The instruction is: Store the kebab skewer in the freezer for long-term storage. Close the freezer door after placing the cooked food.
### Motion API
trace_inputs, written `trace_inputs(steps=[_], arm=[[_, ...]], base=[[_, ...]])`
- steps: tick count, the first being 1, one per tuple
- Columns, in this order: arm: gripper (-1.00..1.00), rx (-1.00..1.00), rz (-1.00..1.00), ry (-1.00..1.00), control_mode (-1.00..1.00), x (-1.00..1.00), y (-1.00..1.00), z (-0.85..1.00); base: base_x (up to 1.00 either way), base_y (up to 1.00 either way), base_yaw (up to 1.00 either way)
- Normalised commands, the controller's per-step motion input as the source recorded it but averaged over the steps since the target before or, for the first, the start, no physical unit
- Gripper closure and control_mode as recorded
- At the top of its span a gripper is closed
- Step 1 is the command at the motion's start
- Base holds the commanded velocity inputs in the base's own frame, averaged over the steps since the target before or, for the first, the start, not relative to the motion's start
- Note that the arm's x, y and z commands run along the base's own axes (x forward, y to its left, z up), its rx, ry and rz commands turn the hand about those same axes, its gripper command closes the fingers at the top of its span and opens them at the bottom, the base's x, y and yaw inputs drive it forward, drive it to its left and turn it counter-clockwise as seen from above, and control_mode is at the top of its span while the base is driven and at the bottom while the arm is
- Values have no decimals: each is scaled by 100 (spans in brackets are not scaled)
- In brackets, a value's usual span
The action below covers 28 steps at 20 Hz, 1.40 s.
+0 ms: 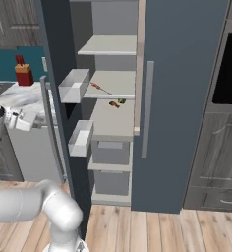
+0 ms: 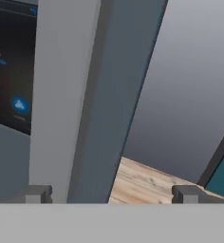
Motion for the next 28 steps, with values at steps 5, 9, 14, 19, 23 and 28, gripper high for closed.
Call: trace_inputs(steps=[5, 9, 14, 19, 23, 28], arm=[[-100, 0, 0, 0, -100, 34, 0, 0], [-100, 0, 0, 0, -100, 38, 0, -4], [-100, 0, 0, 0, -100, 33, 0, -3], [-100, 0, 0, 5, -100, 28, -17, -5], [-100, 0, 0, 7, -100, 16, -59, -4], [-100, 1, 5, 0, -100, 0, -89, 0]], base=[[0, 0, 0], [0, 0, 0], [0, 0, 0], [0, 0, 0], [0, 0, 0], [0, 0, 0]])
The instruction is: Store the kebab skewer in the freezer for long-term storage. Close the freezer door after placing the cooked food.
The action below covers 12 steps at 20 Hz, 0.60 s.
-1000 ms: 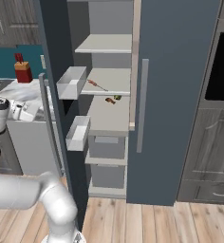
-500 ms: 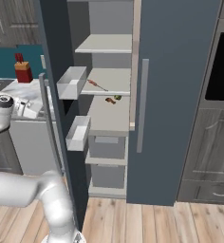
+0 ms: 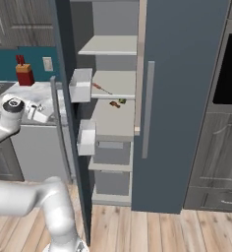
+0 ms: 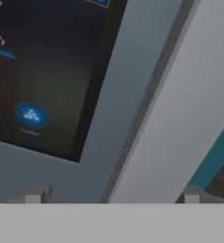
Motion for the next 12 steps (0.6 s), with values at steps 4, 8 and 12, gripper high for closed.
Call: trace_inputs(steps=[4, 8, 12], arm=[[-100, 10, 18, 0, -100, 0, -95, 0], [-100, 14, 22, 0, -100, 0, -81, 0], [-100, 19, 27, 4, -100, 3, -73, 0]], base=[[0, 0, 0], [0, 0, 0], [0, 0, 0]])
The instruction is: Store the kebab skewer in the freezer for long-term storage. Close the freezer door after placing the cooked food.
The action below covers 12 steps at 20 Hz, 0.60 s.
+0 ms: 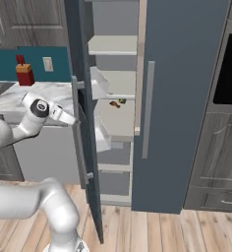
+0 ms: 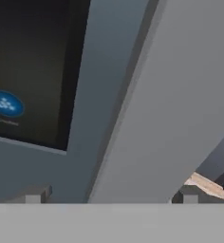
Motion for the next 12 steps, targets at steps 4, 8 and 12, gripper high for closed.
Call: trace_inputs(steps=[4, 8, 12], arm=[[-100, 22, 19, 1, -100, 0, -59, 1], [-100, 17, 19, 0, -100, 12, -49, 0], [-100, 9, 22, 0, -100, 31, -51, 2]], base=[[0, 0, 0], [0, 0, 0], [0, 0, 0]])
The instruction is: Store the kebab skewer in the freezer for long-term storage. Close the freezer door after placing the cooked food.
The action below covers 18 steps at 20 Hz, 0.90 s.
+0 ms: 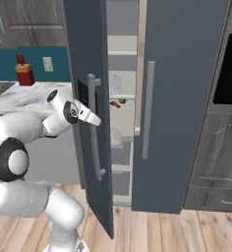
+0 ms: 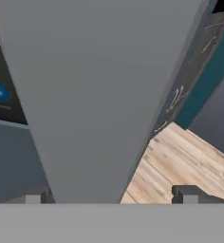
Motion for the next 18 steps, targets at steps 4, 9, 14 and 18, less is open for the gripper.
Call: trace_inputs(steps=[4, 9, 14, 18], arm=[[-100, 7, 18, 0, -100, 22, -34, 7], [-100, 2, 13, 0, -100, 28, -21, 20], [-100, 0, 7, 0, -100, 31, -7, 28], [-100, 0, 0, 0, -100, 40, 0, 26]], base=[[0, 0, 0], [0, 0, 0], [0, 0, 0], [0, 0, 0]])
